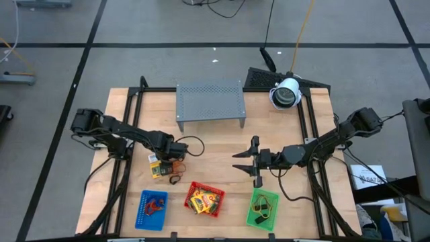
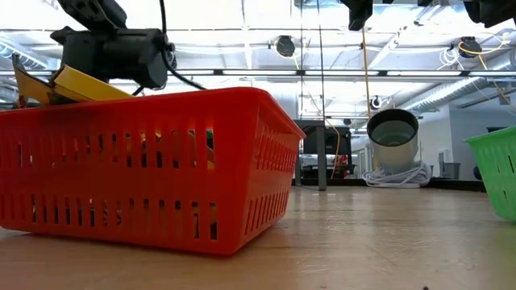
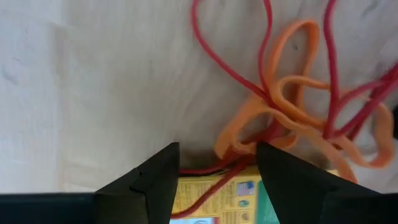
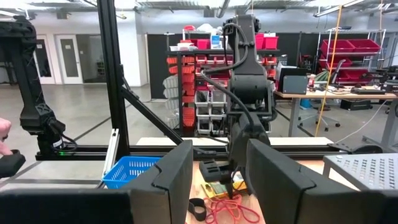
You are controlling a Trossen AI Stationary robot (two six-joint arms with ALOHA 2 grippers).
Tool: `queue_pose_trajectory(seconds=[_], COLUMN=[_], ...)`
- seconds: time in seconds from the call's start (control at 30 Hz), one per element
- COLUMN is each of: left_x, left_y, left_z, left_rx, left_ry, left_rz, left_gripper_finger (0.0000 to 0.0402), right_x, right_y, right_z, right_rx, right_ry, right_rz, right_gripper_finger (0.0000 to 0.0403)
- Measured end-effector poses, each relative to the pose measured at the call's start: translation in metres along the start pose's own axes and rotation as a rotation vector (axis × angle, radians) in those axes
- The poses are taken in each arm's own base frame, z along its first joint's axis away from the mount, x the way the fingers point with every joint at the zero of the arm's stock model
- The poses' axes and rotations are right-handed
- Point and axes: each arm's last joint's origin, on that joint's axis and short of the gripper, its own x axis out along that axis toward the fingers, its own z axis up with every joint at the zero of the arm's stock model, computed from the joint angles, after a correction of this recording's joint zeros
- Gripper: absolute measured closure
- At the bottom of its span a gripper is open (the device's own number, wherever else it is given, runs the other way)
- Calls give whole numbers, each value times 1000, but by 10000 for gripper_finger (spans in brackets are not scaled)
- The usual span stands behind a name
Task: Pick & Place Office Desk Supplies
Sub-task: Put the top red rubber band into the green basket
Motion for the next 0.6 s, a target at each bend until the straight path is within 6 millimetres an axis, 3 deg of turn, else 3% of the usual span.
queue_pose_trajectory(seconds=[0.4,0.6], left_x=[-1,-1], left_y=[-2,-2], left_z=[-1,-1], left_rx=[-1,-4], left_ry=[33,28], left_rz=[-80,-79], left_gripper_finger=[184,269], right_x=[0,0], right_y=[0,0], right_z=[0,0], right_rx=[-1,0], right_ry=[2,1], right_rz=[0,0], right_gripper_finger=[261,261])
